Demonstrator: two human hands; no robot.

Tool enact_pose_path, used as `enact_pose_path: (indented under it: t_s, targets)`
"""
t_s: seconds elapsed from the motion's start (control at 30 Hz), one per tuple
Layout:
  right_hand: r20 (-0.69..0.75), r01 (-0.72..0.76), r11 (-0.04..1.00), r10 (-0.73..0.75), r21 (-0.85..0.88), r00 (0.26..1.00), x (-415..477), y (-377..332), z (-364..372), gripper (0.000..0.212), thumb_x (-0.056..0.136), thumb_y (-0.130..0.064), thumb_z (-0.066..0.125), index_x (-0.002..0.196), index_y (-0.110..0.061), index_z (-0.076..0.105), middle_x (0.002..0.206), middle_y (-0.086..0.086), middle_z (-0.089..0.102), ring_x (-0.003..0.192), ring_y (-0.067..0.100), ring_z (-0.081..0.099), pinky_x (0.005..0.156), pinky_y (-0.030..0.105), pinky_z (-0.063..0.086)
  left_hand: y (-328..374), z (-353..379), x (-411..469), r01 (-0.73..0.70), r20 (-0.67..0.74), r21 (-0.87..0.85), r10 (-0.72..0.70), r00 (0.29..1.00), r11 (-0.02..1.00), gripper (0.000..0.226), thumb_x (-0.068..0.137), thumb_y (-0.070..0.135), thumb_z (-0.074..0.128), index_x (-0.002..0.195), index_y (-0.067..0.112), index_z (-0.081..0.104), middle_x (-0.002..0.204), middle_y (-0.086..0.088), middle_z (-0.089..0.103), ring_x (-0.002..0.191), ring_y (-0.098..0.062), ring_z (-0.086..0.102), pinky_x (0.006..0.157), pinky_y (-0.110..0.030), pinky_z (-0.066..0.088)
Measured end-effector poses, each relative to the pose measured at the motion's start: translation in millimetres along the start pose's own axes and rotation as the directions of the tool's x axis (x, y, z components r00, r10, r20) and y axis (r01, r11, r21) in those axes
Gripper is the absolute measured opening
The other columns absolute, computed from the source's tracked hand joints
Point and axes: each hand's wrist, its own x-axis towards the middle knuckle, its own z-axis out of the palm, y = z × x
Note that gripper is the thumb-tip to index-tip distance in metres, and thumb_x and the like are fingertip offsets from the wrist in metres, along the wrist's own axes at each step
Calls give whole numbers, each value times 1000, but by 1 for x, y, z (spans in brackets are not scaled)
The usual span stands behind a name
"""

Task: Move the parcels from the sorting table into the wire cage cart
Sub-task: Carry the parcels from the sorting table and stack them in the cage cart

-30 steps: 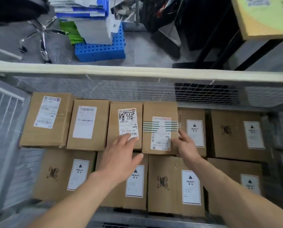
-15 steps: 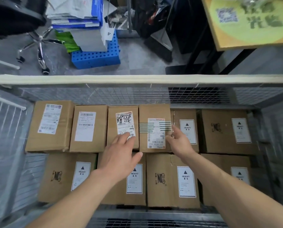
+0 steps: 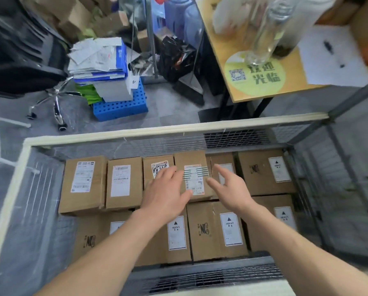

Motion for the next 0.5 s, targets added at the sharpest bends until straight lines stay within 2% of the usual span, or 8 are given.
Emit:
enact_pose_path:
  t_s: [0.1, 0.3, 0.43, 0.5]
  targets:
    - [-59, 55, 998, -57, -28, 997, -37, -24, -23, 56, 102, -36, 57, 152, -17, 42, 152, -1, 49, 140, 16, 43, 105, 23, 32, 16, -22, -17, -50, -45, 2, 50, 998, 999, 63, 101, 52, 43, 155, 24, 28, 164, 6, 22, 151, -16, 16, 121, -41, 24]
    - [-249, 52, 998, -58, -30, 967, -112, -48, -64, 64, 99, -44, 58, 155, -20, 38, 160, -4, 38, 148, 10, 32, 119, 27, 24, 58, -61, -49, -221, -95, 23, 222, 970, 975, 66, 101, 54, 42, 157, 24, 27, 165, 6, 22, 152, -16, 15, 123, -43, 22]
    - [-396, 11, 999, -30, -50, 918, -164, -53, -91, 58, 100, -41, 58, 150, -15, 45, 154, 2, 47, 140, 15, 41, 113, 27, 31, 94, -81, -67, -367, -100, 64, 372, 923, 928, 66, 100, 55, 42, 157, 24, 28, 164, 5, 23, 152, -17, 16, 122, -42, 22]
    - [-458, -20, 999, -2, -43, 889, -188, -49, -102, 60, 100, -42, 57, 153, -18, 42, 157, -2, 44, 145, 13, 37, 116, 26, 27, 113, -87, -75, -439, -115, 86, 447, 887, 894, 66, 100, 55, 43, 156, 23, 30, 164, 4, 25, 151, -17, 18, 122, -42, 24]
